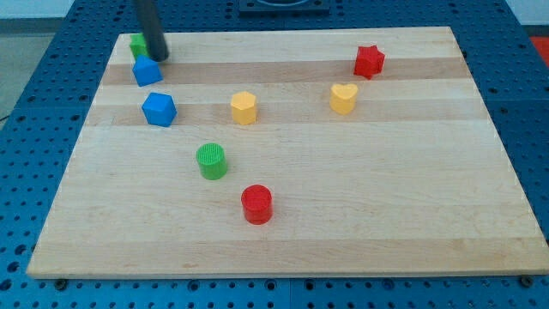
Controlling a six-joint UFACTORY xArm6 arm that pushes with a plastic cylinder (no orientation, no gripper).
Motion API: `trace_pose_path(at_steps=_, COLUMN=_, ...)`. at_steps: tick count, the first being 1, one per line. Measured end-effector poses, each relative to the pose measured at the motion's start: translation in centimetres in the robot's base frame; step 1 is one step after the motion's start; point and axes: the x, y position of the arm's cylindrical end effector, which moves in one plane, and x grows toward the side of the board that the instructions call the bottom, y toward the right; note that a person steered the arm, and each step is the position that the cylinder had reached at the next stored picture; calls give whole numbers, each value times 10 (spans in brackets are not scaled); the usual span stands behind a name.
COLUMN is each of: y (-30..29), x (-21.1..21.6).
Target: Place the triangle left to the cube
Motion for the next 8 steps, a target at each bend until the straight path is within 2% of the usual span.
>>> trace_pose_path(at_steps=1, y=-7, x=47)
trace_pose_path(at_steps=2, y=-28, x=60)
trace_pose_path(at_steps=4, y=40, x=41)
trace_pose_path(at_steps=5, y=69, x=56)
trace_pose_path(at_steps=7, y=-9, x=64)
trace_pose_path(at_steps=8, y=-9, x=87)
